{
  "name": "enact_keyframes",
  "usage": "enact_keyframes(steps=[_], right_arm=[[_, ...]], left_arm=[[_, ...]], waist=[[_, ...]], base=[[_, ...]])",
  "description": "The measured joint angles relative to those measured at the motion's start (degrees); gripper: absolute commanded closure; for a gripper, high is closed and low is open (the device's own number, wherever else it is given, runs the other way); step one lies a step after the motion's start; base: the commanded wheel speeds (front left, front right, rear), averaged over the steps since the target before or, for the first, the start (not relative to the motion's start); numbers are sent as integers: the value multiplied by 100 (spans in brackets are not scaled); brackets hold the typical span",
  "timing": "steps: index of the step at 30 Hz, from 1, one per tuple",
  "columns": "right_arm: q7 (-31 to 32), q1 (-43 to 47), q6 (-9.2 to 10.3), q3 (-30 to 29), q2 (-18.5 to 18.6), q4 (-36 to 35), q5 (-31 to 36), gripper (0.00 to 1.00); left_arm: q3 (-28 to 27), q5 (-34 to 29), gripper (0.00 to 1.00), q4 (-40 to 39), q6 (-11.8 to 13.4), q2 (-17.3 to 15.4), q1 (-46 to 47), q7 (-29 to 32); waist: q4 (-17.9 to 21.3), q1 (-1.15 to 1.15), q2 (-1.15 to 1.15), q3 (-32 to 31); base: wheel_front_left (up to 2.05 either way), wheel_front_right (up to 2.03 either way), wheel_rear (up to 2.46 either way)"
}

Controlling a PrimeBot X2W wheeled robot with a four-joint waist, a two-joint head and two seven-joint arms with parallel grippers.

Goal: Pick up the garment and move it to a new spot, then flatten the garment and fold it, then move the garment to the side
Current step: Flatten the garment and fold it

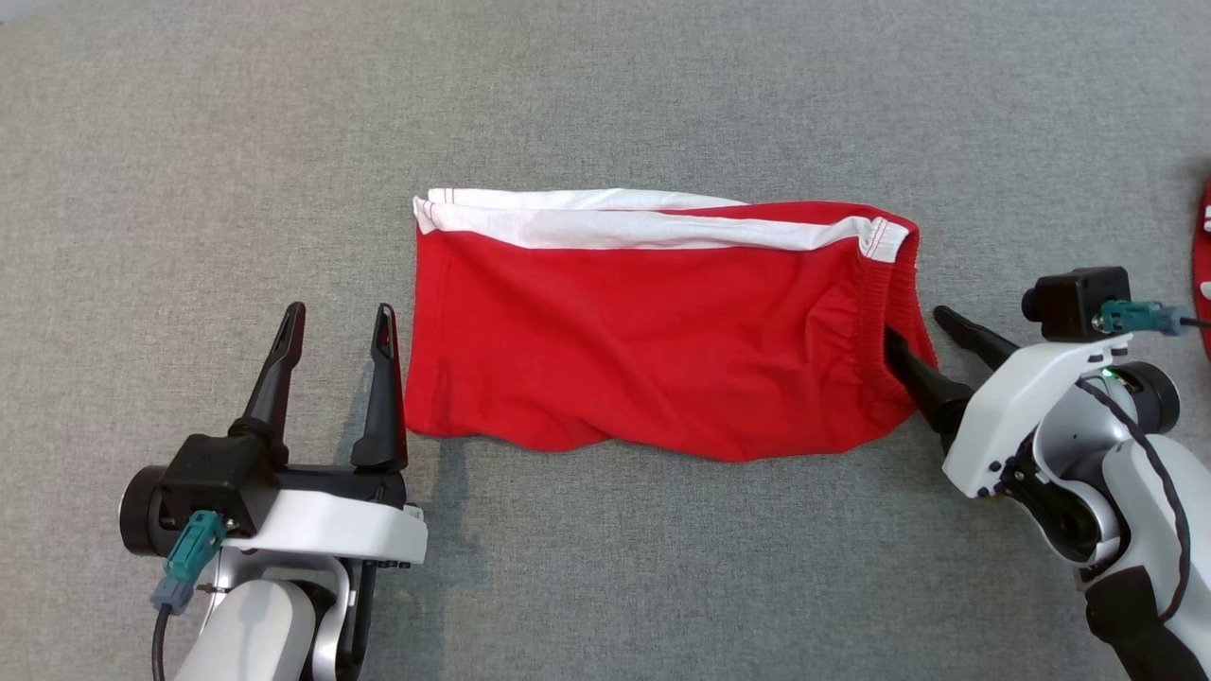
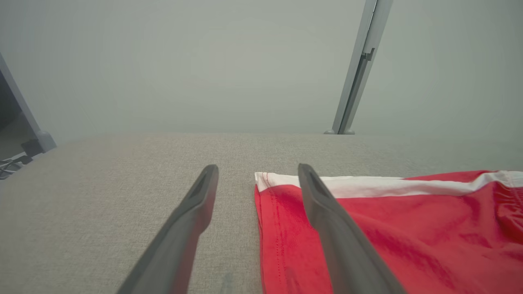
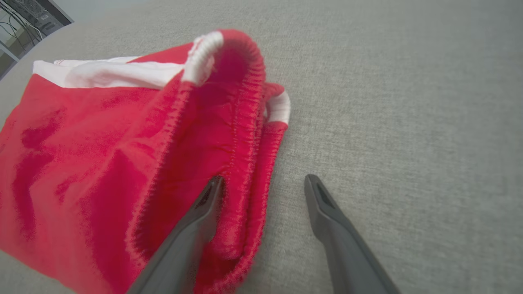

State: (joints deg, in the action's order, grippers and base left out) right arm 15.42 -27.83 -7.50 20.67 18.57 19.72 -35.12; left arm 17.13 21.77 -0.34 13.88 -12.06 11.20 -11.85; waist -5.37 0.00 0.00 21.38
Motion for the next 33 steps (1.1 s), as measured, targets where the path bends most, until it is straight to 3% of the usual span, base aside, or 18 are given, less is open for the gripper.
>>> enact_keyframes(steps=[3,4,5,6,23,33], right_arm=[[98,-102,0,104,57,54,-278,2],[124,-108,0,124,66,51,-423,60],[148,-108,0,147,73,46,-546,95],[172,-109,0,171,88,42,-635,100],[566,526,0,-716,448,-243,-2727,100],[1345,367,1,-495,204,-1529,-3585,100]], left_arm=[[8,11,0,67,-21,13,36,-35],[8,12,0,91,-21,16,54,-43],[9,14,0,111,-23,16,74,-54],[9,24,0,130,-29,16,88,-55],[34,76,0,286,-73,-22,190,-110],[115,102,0,332,-122,-37,244,-69]], waist=[[-13,0,0,31],[-11,0,0,38],[-6,0,0,46],[1,0,0,53],[269,0,0,56],[304,0,0,-21]], base=[[0,0,0],[0,0,0],[0,0,0],[0,0,0],[0,0,0],[0,0,0]])
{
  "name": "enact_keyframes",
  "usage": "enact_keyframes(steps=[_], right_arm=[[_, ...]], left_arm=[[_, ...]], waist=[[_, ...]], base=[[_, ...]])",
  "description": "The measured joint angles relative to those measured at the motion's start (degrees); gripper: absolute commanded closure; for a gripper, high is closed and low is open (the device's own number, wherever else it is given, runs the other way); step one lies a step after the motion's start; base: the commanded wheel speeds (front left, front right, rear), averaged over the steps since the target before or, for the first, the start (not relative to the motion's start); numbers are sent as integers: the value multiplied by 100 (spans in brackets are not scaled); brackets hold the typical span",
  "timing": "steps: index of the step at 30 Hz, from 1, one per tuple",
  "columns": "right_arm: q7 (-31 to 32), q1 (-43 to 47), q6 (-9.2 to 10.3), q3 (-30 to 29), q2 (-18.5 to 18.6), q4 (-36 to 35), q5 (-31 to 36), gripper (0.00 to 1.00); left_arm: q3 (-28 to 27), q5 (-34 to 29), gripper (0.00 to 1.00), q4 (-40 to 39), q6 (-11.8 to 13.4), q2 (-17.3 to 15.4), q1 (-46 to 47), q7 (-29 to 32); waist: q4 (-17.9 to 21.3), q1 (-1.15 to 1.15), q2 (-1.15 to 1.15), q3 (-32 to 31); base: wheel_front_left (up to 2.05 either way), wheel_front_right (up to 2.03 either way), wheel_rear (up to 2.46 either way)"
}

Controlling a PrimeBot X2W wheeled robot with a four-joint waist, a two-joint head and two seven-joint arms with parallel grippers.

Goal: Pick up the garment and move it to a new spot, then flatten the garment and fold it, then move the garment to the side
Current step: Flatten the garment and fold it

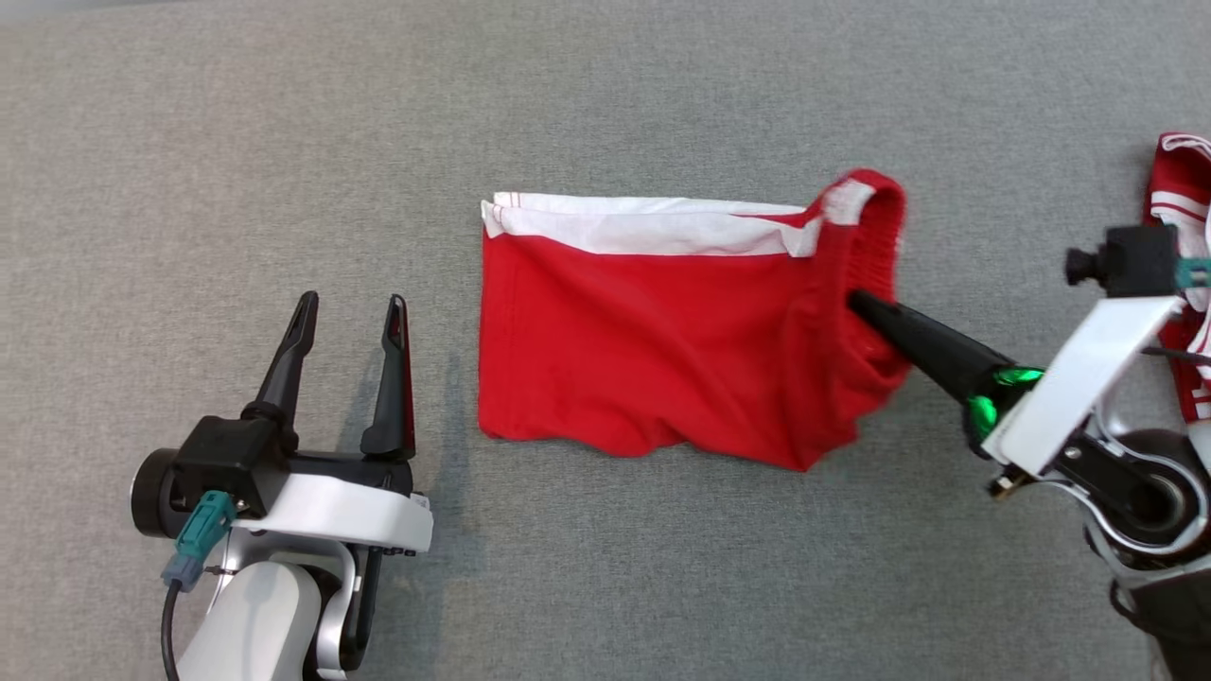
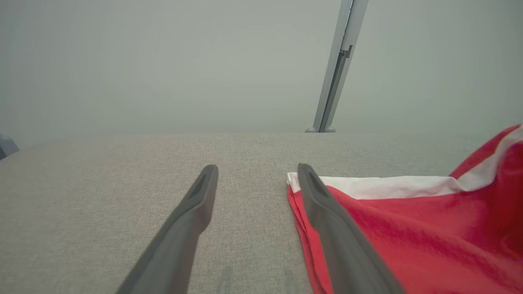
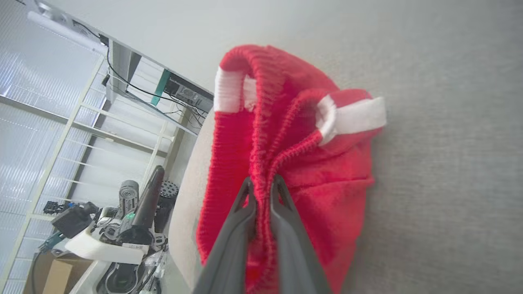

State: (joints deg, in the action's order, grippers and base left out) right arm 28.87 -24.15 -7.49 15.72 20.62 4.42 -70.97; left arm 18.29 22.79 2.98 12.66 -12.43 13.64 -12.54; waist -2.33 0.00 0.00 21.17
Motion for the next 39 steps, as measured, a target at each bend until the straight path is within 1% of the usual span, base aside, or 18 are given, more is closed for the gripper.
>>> enact_keyframes(steps=[2,3,7,11,16,19,22,23,24,25,26,30,34,35,37,39], right_arm=[[130,-174,0,178,-154,-337,-63,100],[156,-244,0,240,-222,-391,-59,100],[277,-593,0,595,-504,-336,156,100],[261,-957,0,921,-820,183,578,100],[-40,-1349,0,1245,-1240,1002,1050,100],[-324,-1521,0,1407,-1396,1468,1267,100],[-622,-1655,0,1578,-1472,1829,1415,100],[-706,-1696,0,1635,-1493,1922,1422,87],[-817,-1742,0,1704,-1517,1991,1456,58],[-909,-1786,0,1771,-1534,2040,1461,17],[-996,-1819,0,1859,-1538,2056,1463,0],[-1481,-1957,0,2201,-1460,1969,1652,0],[-2151,-1993,0,2449,-1232,1666,1989,0],[-2349,-1992,0,2471,-1151,1615,2174,0],[-2718,-1950,0,2342,-987,1579,2420,0],[-3053,-1836,0,2091,-831,1599,2800,0]], left_arm=[[40,8,0,29,-8,25,10,-1],[47,8,0,43,-10,31,13,-2],[107,51,0,103,-53,89,53,-19],[172,93,0,187,-107,175,83,-58],[233,131,0,323,-196,259,134,-111],[254,142,0,392,-240,310,179,-137],[269,142,0,454,-253,363,215,-165],[275,141,0,470,-255,379,215,-169],[279,141,0,485,-259,388,220,-171],[279,141,0,498,-261,392,224,-185],[277,141,0,509,-274,391,229,-187],[270,115,0,535,-281,378,288,-212],[250,82,0,563,-261,356,319,-218],[247,74,0,565,-250,355,327,-219],[220,36,0,556,-232,312,337,-220],[174,4,0,538,-181,247,339,-221]], waist=[[-73,0,0,-23],[-106,0,0,-28],[-267,0,0,-47],[-489,0,0,-41],[-767,0,0,16],[-896,0,0,70],[-968,0,0,125],[-978,0,0,141],[-980,0,0,157],[-975,0,0,168],[-963,0,0,176],[-860,0,0,200],[-711,0,0,191],[-671,0,0,180],[-600,0,0,144],[-531,0,0,95]], base=[[0,0,0],[0,0,0],[0,0,0],[0,0,0],[0,0,0],[0,0,0],[0,0,0],[0,0,0],[0,0,0],[0,0,0],[0,0,0],[0,0,0],[0,0,0],[0,0,0],[0,0,0],[0,0,0]])
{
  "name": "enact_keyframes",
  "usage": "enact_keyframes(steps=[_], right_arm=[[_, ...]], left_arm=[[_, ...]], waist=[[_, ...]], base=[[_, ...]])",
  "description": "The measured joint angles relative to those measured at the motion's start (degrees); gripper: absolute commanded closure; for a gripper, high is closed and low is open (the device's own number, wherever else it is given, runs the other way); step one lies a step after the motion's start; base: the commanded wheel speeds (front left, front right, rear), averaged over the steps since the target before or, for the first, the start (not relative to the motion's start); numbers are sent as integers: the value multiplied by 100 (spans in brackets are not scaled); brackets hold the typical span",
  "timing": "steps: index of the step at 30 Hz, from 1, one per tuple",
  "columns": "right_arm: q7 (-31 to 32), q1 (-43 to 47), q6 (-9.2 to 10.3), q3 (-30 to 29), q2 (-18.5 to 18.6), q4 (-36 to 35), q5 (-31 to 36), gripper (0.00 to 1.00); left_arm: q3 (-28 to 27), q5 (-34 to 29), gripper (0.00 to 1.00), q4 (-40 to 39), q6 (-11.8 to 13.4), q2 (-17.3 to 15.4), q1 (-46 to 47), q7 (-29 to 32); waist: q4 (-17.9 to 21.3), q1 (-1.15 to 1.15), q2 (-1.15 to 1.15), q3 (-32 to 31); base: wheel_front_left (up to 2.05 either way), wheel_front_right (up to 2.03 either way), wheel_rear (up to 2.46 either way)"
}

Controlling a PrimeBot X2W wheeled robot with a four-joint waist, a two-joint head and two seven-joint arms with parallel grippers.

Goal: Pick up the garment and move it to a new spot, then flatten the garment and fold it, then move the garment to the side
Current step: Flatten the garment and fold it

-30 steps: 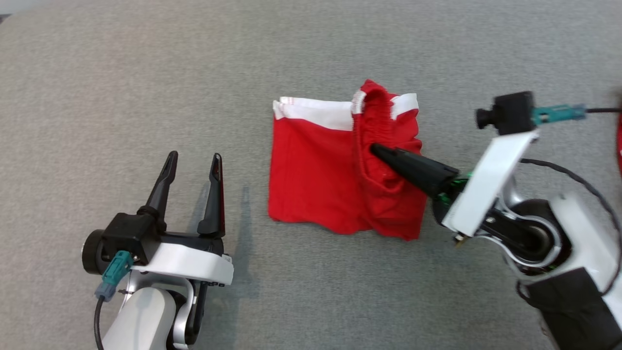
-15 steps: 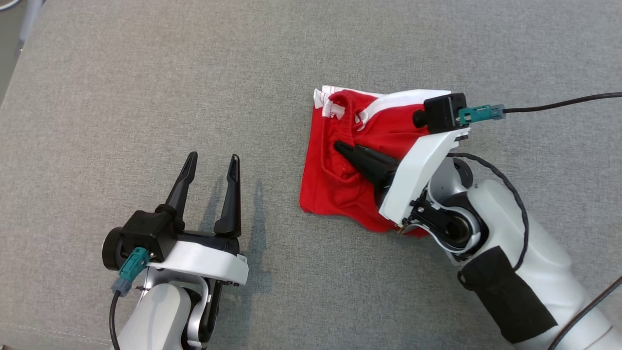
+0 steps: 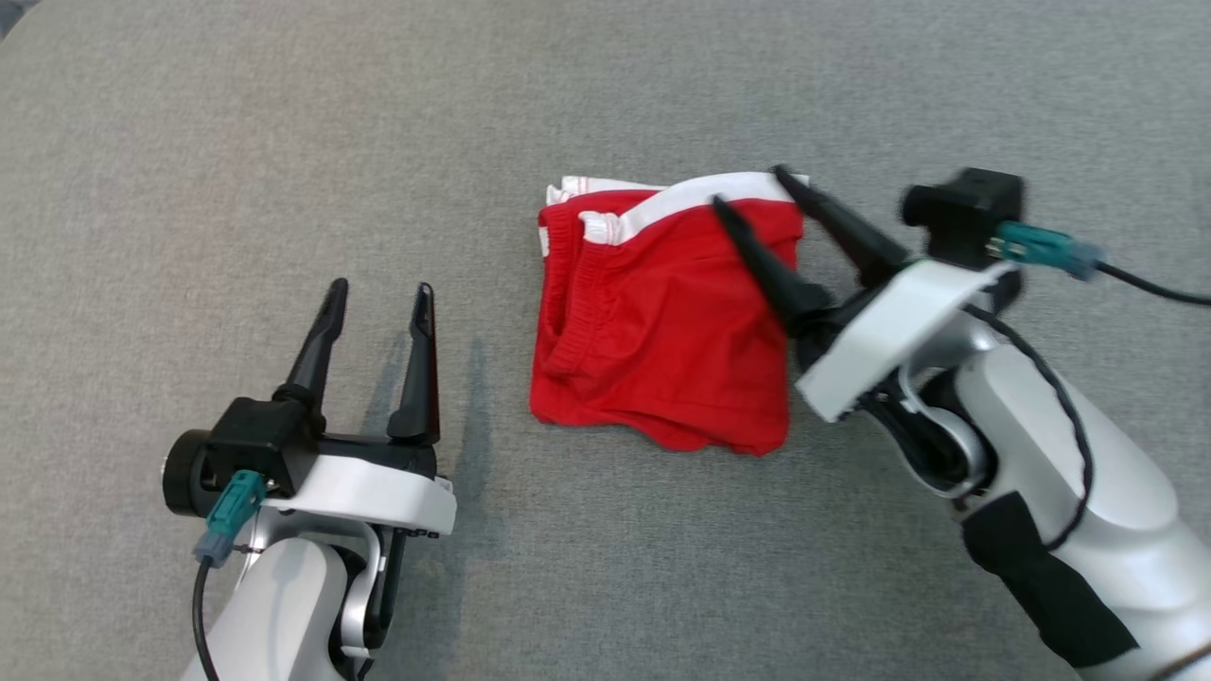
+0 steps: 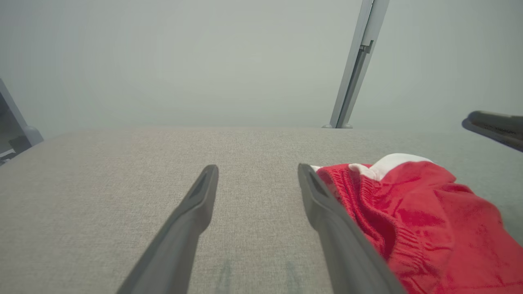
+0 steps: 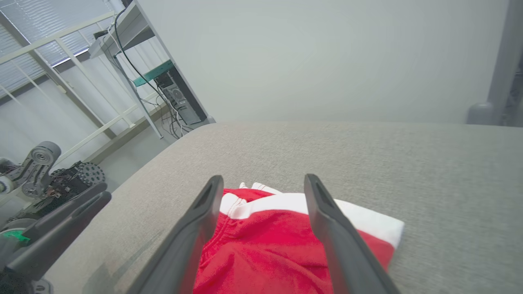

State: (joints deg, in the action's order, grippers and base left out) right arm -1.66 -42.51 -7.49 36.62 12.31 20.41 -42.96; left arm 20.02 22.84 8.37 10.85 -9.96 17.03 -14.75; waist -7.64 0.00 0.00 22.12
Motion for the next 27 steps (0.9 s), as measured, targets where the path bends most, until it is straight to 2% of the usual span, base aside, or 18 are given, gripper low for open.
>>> enact_keyframes(steps=[8,15,27], right_arm=[[-871,921,0,-1336,261,-238,1261,0],[-1034,1903,0,-2619,208,-672,1983,0],[-677,2816,0,-3243,-157,-1406,2517,0]], left_arm=[[-189,-3,0,-164,145,-199,-76,3],[-300,-2,0,-370,294,-361,-286,66],[-349,27,0,-610,471,-554,-728,265]], waist=[[279,0,0,-242],[469,0,0,-460],[611,0,0,-911]], base=[[0,0,0],[0,0,0],[0,0,0]])
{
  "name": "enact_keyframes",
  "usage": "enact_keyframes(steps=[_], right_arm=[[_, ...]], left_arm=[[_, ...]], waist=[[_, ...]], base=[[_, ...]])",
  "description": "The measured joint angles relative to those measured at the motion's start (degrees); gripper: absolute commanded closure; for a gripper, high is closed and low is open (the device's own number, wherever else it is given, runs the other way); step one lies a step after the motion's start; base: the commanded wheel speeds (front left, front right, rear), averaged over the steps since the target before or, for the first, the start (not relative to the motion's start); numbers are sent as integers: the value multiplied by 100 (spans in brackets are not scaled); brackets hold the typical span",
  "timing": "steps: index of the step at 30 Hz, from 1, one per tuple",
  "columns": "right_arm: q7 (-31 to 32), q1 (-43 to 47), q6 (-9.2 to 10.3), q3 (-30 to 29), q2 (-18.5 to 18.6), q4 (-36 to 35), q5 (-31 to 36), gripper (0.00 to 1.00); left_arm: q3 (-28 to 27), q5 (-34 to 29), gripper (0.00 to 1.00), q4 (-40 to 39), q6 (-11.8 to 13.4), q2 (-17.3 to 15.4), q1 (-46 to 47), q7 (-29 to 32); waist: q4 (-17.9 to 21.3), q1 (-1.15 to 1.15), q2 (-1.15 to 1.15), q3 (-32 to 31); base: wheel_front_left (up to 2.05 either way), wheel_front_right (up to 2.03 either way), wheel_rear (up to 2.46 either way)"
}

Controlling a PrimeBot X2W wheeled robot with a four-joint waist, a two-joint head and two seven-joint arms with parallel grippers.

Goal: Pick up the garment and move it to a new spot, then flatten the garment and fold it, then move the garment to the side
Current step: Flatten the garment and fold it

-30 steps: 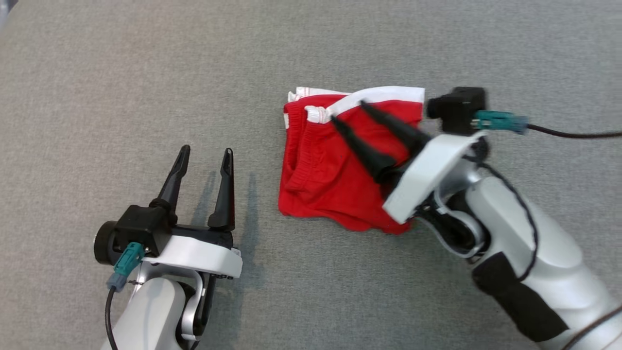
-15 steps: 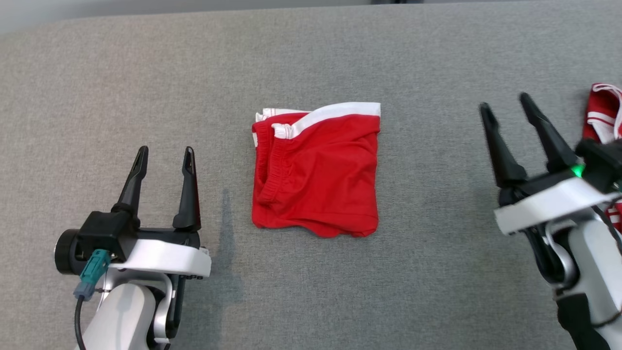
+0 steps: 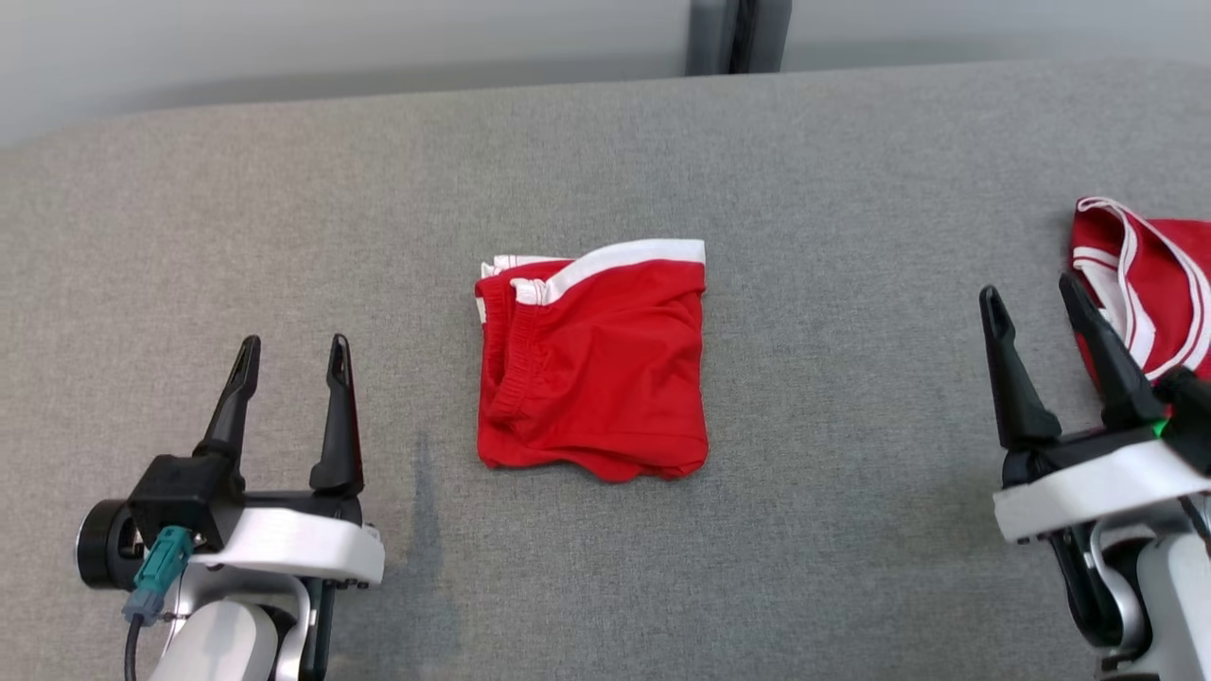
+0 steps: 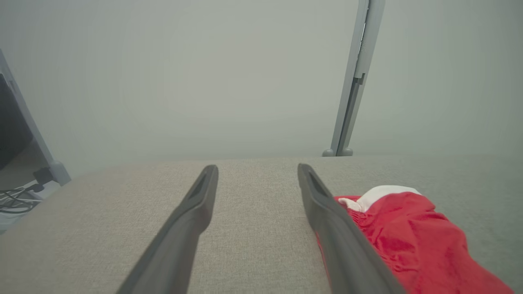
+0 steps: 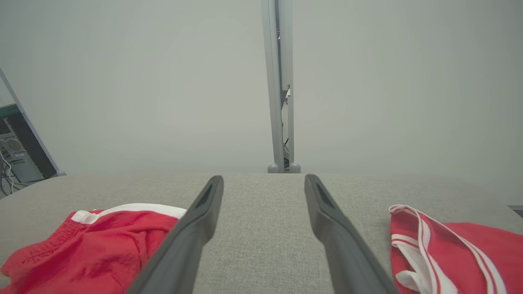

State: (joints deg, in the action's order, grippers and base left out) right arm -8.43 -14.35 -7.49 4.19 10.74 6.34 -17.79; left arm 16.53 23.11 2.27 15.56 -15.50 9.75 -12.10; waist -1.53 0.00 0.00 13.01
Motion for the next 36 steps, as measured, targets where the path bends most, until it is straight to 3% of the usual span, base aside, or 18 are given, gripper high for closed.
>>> enact_keyframes(steps=[22,36], right_arm=[[592,1706,-1,-471,-392,-1016,346,0],[790,1963,-1,-543,-528,-1248,459,0]], left_arm=[[-59,208,0,-370,15,-415,-1117,185],[-11,221,0,-565,92,-544,-1308,386]], waist=[[23,0,0,-1150],[98,0,0,-1370]], base=[[0,0,0],[0,0,0]])
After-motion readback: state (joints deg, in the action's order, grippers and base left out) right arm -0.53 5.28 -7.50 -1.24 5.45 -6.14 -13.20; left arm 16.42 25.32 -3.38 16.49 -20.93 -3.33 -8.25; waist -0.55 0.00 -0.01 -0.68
